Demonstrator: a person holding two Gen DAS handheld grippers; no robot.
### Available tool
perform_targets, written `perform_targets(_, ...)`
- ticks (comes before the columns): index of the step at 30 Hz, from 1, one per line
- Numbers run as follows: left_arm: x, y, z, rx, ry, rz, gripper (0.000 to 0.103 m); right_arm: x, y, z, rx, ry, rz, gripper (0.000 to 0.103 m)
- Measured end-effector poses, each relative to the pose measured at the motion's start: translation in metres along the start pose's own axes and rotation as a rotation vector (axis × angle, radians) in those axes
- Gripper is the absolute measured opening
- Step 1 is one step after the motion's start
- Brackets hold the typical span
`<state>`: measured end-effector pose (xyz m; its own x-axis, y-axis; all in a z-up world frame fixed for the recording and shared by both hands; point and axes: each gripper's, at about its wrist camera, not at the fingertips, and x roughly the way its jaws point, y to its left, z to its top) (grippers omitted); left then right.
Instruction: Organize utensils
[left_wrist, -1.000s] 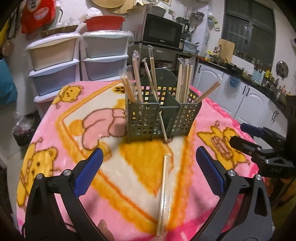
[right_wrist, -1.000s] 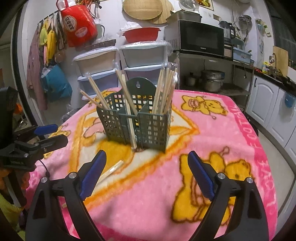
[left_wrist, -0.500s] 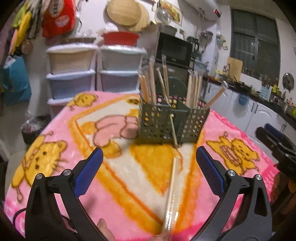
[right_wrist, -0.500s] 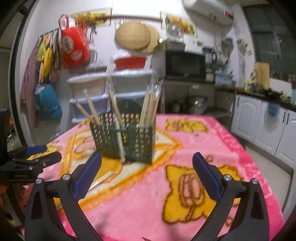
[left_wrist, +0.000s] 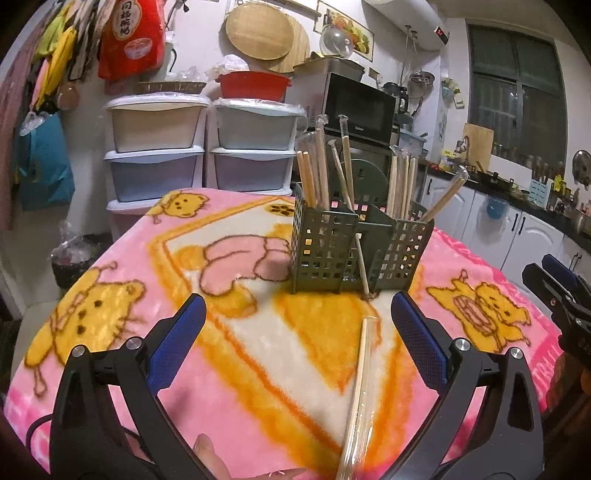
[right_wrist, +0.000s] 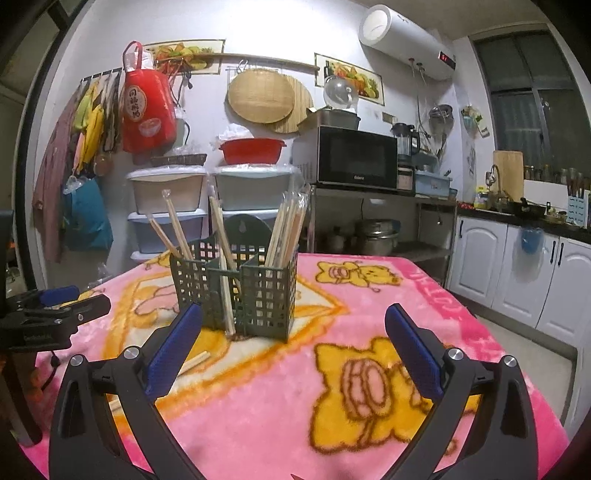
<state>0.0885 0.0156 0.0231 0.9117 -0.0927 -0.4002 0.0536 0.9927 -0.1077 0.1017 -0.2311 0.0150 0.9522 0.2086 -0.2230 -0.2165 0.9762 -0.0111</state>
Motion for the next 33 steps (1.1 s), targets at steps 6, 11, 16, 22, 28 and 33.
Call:
perform_targets(6,-0.0001,0.0006,0.0,0.0,-0.002,0.0,0.093,0.0004,0.0007,-0.001,0.005,-0.001,-0.005,0.097)
perform_targets(11,-0.0004,0.0018,0.0005,0.0,-0.011,-0.002,0.093,-0.0014,-0.0011,-0.0038,0.015,-0.003,-0.005,0.097)
perform_targets(16,-0.0017,0.0004,0.0003,0.001,-0.013,-0.001,0.093,-0.002,-0.0012,-0.0045,0.013,-0.004,-0.006,0.097)
perform_targets(22,-0.002,-0.0002,0.0004,0.001,-0.013,-0.003,0.093,-0.002,-0.0012,-0.0044,0.014,-0.004,-0.006,0.097)
perform_targets(28,-0.0024,-0.0005,0.0001,0.002,-0.015,-0.001,0.093,-0.0026,-0.0012,-0.0045,0.015,-0.004,-0.007,0.097)
perform_targets(33,-0.0022,-0.0002,-0.0001,0.0,-0.014,-0.001,0.093,-0.0025,-0.0013,-0.0045,0.016,-0.004,-0.006,0.097)
